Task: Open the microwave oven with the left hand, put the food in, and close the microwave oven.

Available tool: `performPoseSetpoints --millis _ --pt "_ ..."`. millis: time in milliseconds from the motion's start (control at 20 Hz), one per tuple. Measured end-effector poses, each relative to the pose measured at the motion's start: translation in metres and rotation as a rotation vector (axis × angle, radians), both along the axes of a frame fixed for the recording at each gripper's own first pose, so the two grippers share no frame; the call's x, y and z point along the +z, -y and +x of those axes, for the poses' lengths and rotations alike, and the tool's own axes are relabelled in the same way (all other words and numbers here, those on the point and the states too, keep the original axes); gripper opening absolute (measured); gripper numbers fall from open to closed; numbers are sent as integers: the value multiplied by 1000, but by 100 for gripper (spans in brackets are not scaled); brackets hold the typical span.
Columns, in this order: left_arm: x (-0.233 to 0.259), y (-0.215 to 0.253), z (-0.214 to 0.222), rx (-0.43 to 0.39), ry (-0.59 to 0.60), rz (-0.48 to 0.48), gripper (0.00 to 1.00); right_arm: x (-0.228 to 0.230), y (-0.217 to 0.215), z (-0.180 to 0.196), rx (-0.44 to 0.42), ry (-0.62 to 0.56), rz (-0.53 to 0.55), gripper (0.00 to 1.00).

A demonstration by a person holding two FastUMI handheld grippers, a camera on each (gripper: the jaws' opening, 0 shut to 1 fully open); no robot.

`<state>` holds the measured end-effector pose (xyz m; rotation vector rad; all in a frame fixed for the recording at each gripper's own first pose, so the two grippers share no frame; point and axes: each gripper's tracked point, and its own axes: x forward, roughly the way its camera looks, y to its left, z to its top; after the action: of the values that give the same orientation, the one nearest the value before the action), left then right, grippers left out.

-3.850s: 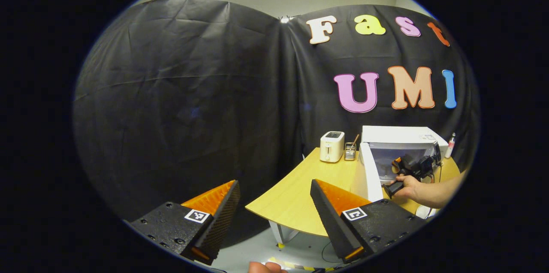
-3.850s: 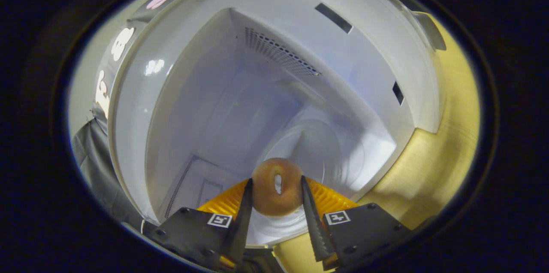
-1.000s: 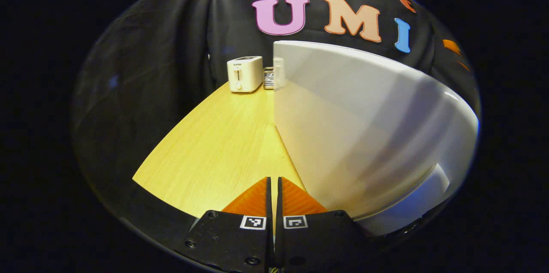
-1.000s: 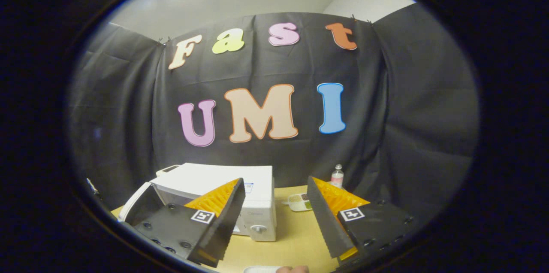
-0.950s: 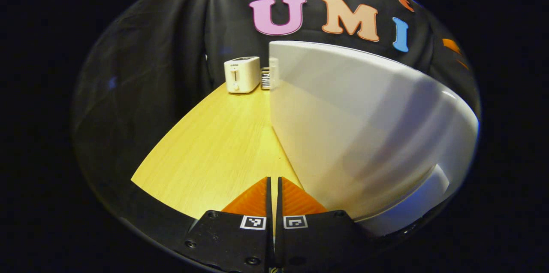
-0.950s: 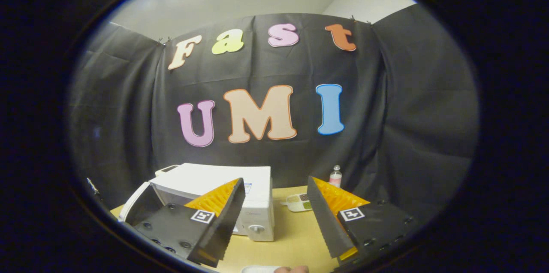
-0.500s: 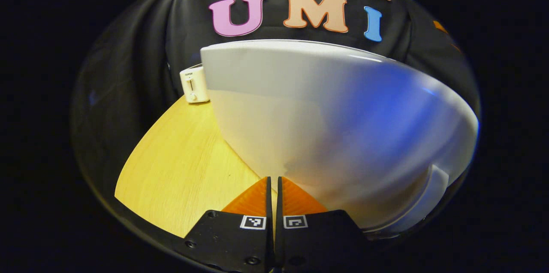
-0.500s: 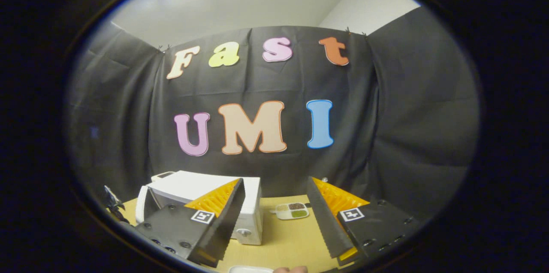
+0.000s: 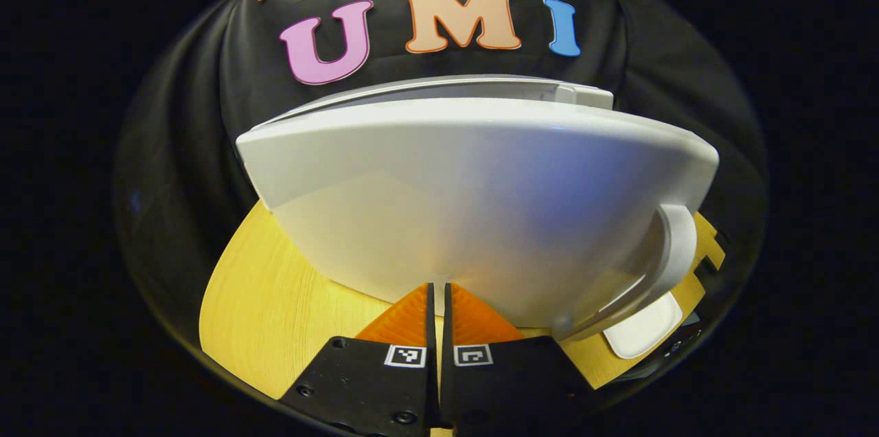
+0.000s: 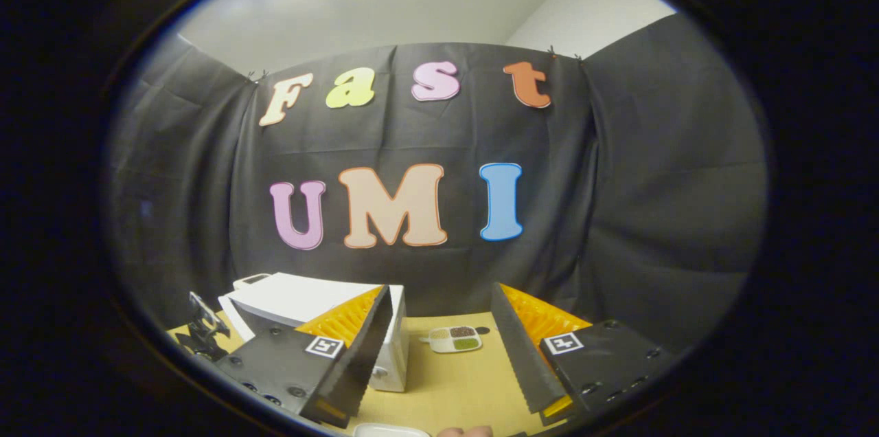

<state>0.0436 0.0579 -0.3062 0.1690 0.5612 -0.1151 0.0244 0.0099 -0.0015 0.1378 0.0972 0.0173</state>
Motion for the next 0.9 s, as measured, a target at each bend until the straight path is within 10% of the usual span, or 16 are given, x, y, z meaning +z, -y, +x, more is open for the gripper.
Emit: performPoseSetpoints --millis 900 --pt "5 30 82 -4 0 -35 1 7 19 21 -62 35 -62 85"
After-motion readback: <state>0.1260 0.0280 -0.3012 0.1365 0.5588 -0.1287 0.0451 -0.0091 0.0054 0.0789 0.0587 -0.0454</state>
